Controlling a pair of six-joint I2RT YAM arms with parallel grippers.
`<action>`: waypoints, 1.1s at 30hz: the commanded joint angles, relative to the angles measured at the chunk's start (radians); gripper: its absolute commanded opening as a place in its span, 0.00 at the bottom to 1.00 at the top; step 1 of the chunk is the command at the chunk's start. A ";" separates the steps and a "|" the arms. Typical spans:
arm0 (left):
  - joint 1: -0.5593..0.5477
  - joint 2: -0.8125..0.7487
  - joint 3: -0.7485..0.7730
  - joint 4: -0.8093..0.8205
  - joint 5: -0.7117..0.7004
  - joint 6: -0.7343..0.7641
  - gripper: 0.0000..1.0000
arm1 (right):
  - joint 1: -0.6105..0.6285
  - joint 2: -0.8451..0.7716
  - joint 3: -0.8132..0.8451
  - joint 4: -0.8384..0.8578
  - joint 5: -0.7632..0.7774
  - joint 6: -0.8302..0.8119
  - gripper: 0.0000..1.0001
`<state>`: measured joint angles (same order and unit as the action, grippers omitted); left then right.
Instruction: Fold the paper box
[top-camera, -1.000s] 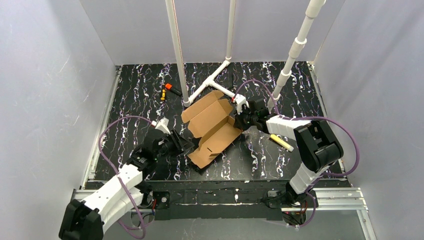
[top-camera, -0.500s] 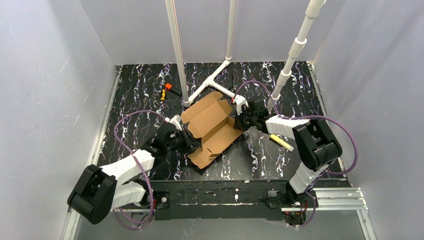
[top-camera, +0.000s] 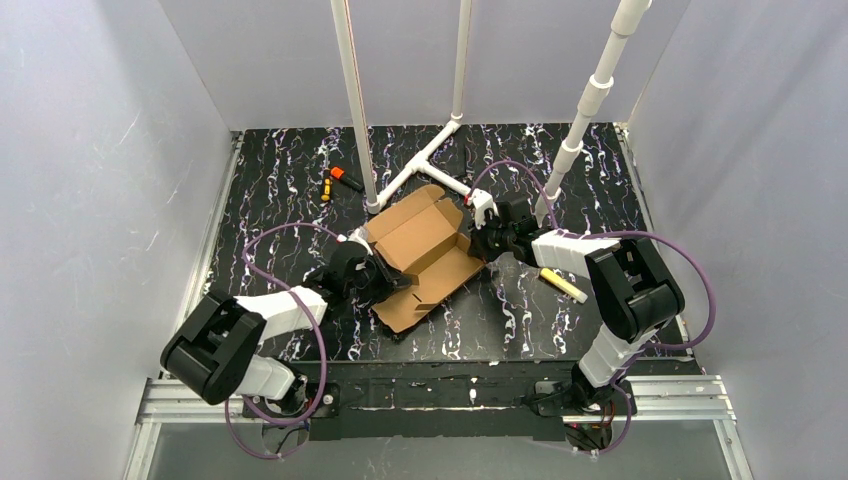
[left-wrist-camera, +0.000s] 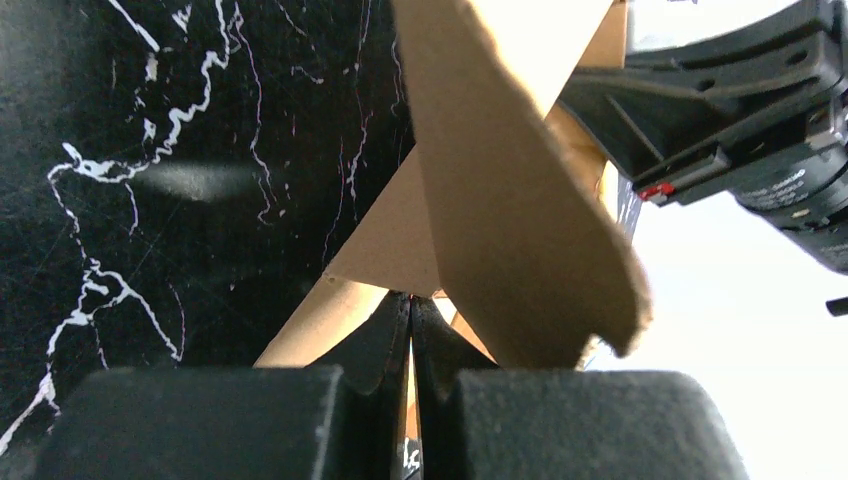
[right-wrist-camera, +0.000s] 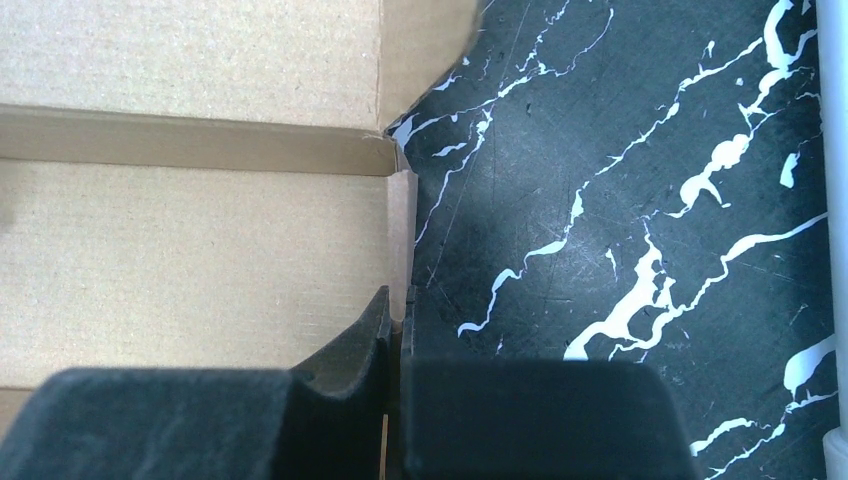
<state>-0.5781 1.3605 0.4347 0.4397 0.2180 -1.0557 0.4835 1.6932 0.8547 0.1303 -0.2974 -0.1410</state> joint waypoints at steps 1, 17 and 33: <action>-0.003 0.024 0.007 0.094 -0.111 -0.066 0.00 | 0.000 0.011 0.027 0.017 -0.041 0.021 0.07; 0.007 -0.411 -0.194 -0.057 0.087 0.043 0.14 | -0.008 0.003 0.027 0.022 0.002 0.031 0.07; 0.016 -1.023 -0.299 -0.659 0.002 -0.100 0.66 | -0.013 0.004 0.025 0.025 0.007 0.033 0.08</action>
<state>-0.5686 0.3641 0.2131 -0.1574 0.2214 -1.0145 0.4770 1.6951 0.8547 0.1326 -0.2905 -0.1211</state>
